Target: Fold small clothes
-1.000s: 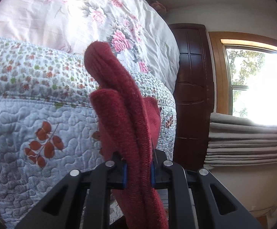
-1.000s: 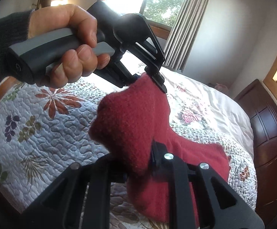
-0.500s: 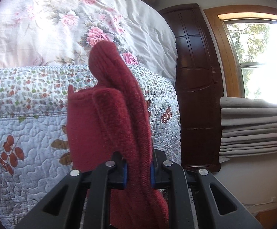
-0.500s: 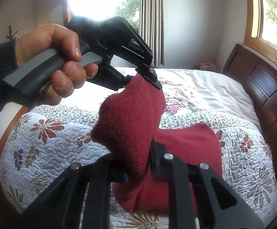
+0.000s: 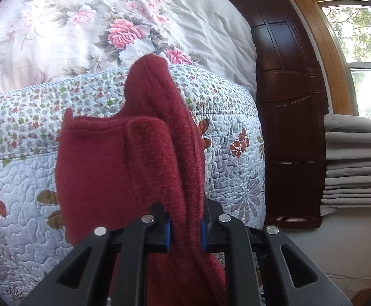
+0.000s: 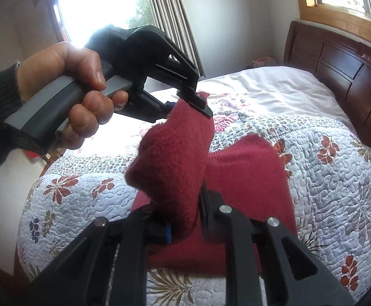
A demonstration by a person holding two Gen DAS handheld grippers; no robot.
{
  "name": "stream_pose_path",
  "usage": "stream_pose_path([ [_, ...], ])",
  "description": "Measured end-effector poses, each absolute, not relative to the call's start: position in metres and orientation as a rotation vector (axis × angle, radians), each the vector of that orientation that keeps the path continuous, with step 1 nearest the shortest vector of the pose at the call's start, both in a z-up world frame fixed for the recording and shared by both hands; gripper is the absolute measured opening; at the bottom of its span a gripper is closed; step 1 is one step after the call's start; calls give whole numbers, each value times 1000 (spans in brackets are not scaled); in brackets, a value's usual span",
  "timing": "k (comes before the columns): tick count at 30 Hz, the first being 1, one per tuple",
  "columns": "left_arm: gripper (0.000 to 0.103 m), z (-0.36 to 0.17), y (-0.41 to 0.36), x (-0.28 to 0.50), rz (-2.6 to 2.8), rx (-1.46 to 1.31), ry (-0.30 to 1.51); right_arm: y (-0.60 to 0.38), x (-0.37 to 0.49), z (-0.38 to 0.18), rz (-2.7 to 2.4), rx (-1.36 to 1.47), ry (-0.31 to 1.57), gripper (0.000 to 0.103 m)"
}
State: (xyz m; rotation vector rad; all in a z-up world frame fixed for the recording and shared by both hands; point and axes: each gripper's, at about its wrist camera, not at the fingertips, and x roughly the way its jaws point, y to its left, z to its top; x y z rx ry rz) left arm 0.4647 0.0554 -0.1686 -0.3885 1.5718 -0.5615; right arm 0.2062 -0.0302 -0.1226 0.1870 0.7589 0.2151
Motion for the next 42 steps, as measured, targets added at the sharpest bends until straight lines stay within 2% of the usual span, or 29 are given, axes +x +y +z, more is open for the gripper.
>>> stream_pose_path([
  [17, 16, -197, -32, 461, -433, -190, 1629, -111, 206, -165, 240, 444, 821, 15],
  [34, 17, -227, -80, 454, -355, -24, 1638, -157, 209, -212, 296, 649, 884, 15],
  [36, 21, -226, -82, 452, -361, -24, 1628, -161, 209, -217, 306, 689, 890, 15],
  [39, 44, -215, -86, 449, -432, -76, 1591, -164, 206, -223, 302, 701, 906, 15],
  [40, 57, -208, -86, 447, -463, -106, 1571, -165, 204, -225, 303, 698, 909, 15],
  [41, 64, -200, -84, 445, -487, -134, 1545, -167, 202, -228, 308, 710, 916, 15],
  [42, 65, -191, -81, 443, -507, -153, 1524, -170, 202, -233, 321, 738, 923, 15],
])
